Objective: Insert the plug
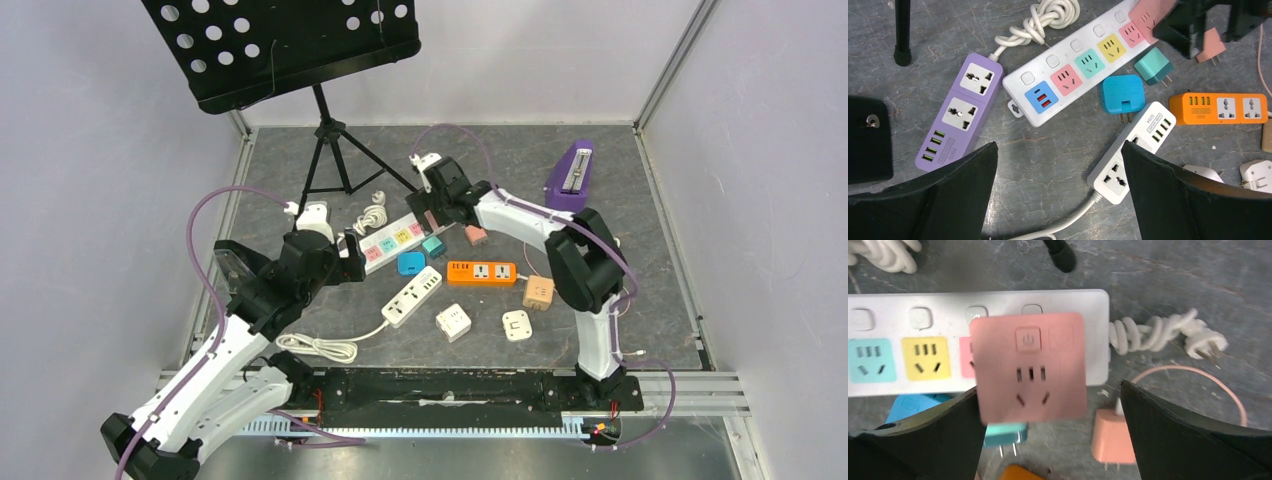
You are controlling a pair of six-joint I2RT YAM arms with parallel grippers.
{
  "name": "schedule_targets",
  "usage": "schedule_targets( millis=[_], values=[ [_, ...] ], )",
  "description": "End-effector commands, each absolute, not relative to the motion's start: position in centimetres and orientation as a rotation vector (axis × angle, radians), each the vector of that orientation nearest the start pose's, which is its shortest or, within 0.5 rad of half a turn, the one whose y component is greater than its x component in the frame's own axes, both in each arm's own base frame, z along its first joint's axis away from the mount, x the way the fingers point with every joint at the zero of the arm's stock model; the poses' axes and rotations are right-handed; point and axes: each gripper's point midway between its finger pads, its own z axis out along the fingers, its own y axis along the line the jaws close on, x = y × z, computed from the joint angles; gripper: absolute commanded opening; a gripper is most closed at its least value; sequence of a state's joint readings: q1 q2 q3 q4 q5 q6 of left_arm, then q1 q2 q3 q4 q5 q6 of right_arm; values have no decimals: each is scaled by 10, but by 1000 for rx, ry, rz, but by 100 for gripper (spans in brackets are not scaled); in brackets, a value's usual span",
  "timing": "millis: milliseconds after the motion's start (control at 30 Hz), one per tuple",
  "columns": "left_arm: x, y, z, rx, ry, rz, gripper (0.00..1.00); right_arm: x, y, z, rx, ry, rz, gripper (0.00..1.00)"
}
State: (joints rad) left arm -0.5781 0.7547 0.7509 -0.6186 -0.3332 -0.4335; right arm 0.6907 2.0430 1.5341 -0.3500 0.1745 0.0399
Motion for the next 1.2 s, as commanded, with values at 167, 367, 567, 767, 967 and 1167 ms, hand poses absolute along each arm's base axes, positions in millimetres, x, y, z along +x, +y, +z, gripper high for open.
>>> schedule_targets(
  millis=[167,367,567,767,967,1167],
  values=[
    [222,-121,194,-14,2130,-397,100,319,267,146,-746,2179,363,98],
    [208,-135,188,-21,2158,-530,100,218,256,118,-870,2203,497,97],
    [202,-145,183,-27,2171,-609,99,169,264,92,-986,2218,541,98],
    [205,-147,176,-39,2191,-606,97,152,280,71,-1022,2231,494,98],
    [207,-148,167,-56,2193,-609,96,157,280,51,-963,2281,433,85],
    [209,-158,166,-8,2179,-655,95,165,285,54,-923,2263,431,45]
  ],
)
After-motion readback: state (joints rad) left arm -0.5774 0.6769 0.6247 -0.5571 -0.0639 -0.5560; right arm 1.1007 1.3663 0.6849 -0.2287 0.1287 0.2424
